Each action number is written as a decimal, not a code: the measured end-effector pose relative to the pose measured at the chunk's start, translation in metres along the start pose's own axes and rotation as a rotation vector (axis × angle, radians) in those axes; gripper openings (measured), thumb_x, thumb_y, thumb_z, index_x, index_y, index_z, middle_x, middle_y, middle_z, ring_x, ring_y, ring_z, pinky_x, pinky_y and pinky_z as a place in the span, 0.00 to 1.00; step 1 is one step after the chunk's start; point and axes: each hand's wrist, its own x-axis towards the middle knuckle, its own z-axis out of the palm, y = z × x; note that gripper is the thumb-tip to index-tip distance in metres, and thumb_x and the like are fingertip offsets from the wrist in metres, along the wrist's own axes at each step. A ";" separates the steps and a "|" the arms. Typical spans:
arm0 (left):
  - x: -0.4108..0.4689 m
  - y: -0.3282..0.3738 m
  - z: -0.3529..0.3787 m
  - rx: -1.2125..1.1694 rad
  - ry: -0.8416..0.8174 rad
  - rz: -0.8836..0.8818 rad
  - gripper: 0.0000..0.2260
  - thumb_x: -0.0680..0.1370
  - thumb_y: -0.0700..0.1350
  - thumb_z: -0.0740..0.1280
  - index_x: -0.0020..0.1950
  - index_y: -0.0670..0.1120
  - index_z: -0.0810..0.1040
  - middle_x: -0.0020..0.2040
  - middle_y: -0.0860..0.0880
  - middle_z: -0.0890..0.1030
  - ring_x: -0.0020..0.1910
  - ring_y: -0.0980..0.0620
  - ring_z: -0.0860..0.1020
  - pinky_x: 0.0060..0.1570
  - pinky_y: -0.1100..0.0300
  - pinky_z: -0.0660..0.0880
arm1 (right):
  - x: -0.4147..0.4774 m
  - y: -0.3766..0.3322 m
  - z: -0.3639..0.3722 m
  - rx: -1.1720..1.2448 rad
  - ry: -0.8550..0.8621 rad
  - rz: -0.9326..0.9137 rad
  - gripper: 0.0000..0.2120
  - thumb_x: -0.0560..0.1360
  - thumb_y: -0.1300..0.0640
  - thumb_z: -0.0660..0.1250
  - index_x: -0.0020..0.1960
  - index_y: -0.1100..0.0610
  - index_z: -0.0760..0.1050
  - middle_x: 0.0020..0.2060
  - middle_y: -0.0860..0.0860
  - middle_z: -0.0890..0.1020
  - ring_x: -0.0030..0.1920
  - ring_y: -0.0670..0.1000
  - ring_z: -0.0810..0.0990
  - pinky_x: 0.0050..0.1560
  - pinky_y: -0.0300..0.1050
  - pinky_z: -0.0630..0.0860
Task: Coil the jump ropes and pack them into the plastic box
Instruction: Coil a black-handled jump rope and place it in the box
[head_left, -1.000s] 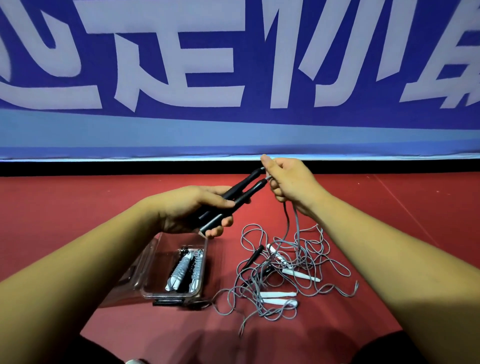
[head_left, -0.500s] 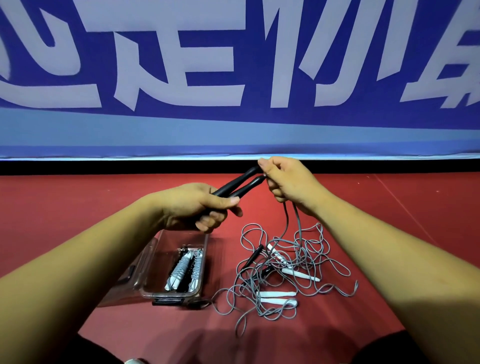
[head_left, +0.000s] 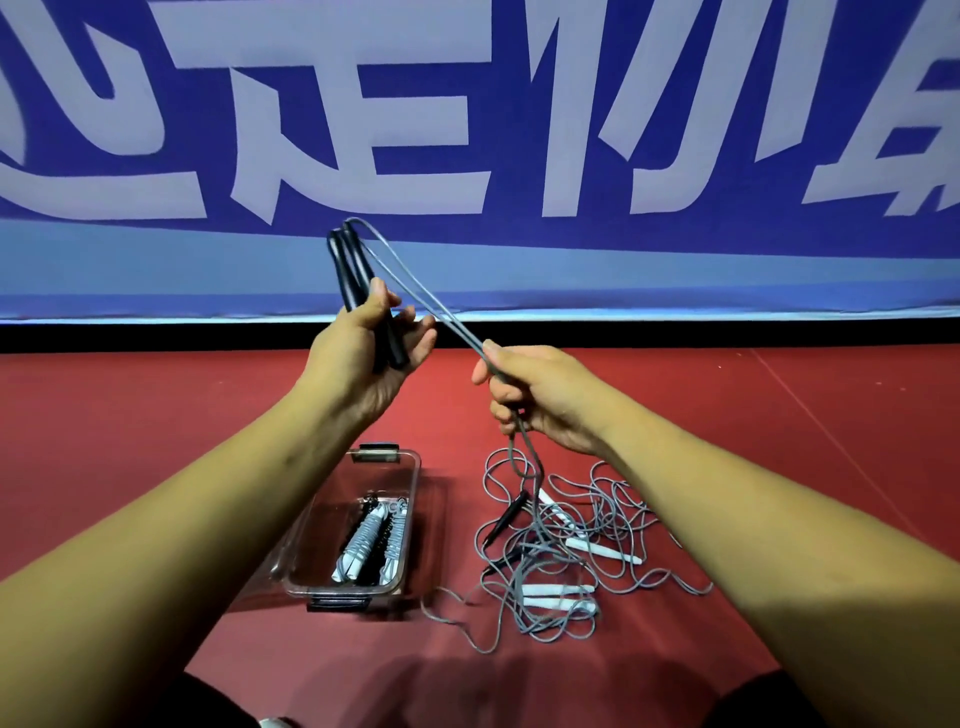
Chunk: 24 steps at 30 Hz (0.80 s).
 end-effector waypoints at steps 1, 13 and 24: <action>0.001 0.001 -0.001 -0.014 0.009 0.010 0.12 0.82 0.52 0.61 0.44 0.46 0.72 0.43 0.43 0.79 0.46 0.44 0.82 0.52 0.51 0.81 | 0.000 0.002 0.003 0.015 -0.002 0.006 0.15 0.83 0.51 0.57 0.45 0.59 0.73 0.25 0.49 0.63 0.27 0.50 0.67 0.34 0.44 0.67; -0.005 0.001 0.005 -0.111 0.042 -0.020 0.19 0.85 0.51 0.54 0.67 0.38 0.71 0.58 0.43 0.82 0.55 0.49 0.82 0.57 0.56 0.78 | -0.001 0.012 0.049 -0.056 -0.073 0.210 0.12 0.82 0.51 0.57 0.48 0.57 0.74 0.29 0.50 0.59 0.23 0.44 0.54 0.26 0.35 0.50; -0.016 -0.002 0.011 0.222 -0.019 0.122 0.11 0.81 0.53 0.64 0.58 0.47 0.73 0.30 0.51 0.66 0.25 0.53 0.64 0.26 0.62 0.61 | -0.012 0.002 0.066 -0.110 -0.113 0.219 0.13 0.82 0.54 0.56 0.44 0.58 0.73 0.23 0.50 0.65 0.20 0.47 0.64 0.28 0.38 0.56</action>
